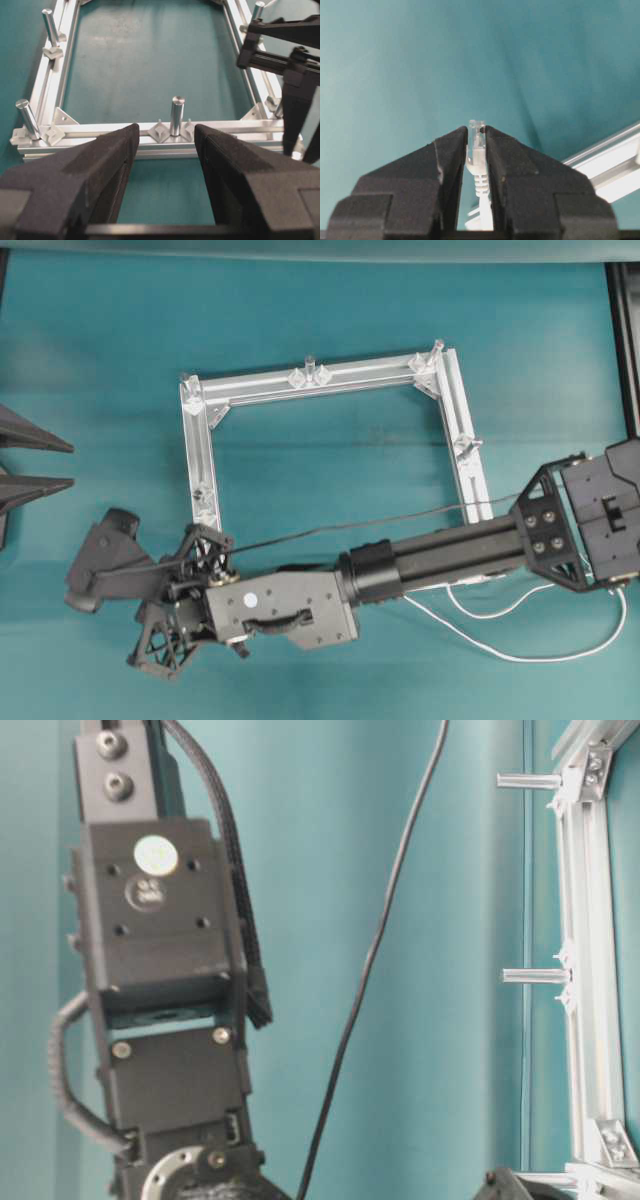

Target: Move the cable alternately left and right between 8 pins so it hooks onto each one.

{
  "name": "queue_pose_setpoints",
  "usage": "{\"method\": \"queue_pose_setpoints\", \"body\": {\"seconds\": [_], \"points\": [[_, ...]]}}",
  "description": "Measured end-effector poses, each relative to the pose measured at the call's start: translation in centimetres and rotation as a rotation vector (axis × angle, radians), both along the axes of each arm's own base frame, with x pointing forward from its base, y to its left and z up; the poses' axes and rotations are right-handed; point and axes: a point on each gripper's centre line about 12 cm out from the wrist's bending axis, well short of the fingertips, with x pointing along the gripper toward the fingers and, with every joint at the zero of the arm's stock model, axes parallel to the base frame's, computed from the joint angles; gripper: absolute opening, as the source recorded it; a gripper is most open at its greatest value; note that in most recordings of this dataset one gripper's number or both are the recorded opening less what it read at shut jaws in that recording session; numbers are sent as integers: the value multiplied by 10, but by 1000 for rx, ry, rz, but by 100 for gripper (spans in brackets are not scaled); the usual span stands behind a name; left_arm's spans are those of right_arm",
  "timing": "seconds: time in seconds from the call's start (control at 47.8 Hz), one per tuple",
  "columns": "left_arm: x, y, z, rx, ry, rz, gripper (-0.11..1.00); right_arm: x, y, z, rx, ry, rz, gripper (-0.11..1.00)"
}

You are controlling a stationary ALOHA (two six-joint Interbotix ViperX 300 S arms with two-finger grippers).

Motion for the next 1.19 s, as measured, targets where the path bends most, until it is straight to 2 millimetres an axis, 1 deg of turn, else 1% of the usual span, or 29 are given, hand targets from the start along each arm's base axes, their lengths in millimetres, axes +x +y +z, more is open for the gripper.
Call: {"method": "queue_pose_setpoints", "body": {"seconds": [0.126,0.377,0.502,0.586,0.691,0.795,0.963,1.067,1.193], "points": [[0,0,-1,1,2,0,56,2,-11,-1,1,-3,-33,16],[0,0,-1,1,2,0,56,0,-42,-3,-7,34,-143,16],[0,0,-1,0,2,0,56,-3,-52,-11,-13,54,-172,16],[0,0,-1,1,2,0,56,-6,-53,-19,-17,73,-173,16],[0,0,-1,1,2,1,56,-14,-51,-28,-21,98,-170,16],[0,0,-1,1,2,0,56,-24,-52,-25,-16,93,-164,14],[0,0,-1,3,2,1,56,-42,-59,-21,5,91,-196,14],[0,0,0,2,0,0,56,-54,-71,-15,12,78,-233,14],[0,0,-1,3,2,-1,56,-63,-90,-12,9,74,-263,14]]}}
